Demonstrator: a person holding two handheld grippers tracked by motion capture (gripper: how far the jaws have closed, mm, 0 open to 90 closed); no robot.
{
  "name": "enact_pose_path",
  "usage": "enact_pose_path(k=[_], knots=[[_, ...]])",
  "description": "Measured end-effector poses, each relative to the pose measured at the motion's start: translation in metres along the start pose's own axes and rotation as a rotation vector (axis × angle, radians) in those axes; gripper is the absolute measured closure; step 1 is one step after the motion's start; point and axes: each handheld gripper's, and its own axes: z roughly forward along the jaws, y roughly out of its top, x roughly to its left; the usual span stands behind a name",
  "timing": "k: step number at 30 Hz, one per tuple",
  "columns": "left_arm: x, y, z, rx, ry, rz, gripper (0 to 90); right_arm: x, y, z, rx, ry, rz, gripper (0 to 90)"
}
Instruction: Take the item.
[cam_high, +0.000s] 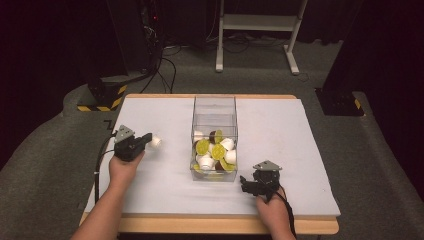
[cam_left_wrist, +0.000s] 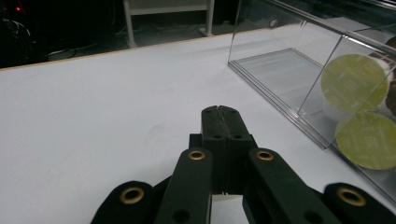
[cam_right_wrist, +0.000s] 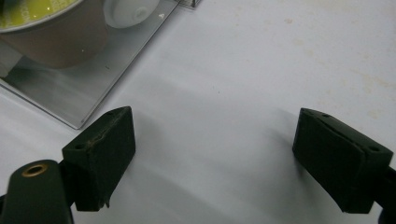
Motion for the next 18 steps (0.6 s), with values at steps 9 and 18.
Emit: enact_pose_path(k=[9,18], knots=[[-0.007,-0.013,0.008,0.024,0.001,0.036,90.0,0.0,0.0,0.0,-0.001,0.0,-0.002,13.2],[-0.015,-0.027,0.006,0.056,-0.056,-0.002,83.6,0.0,0.0,0.0,0.0,0.0,0.0,13.2]])
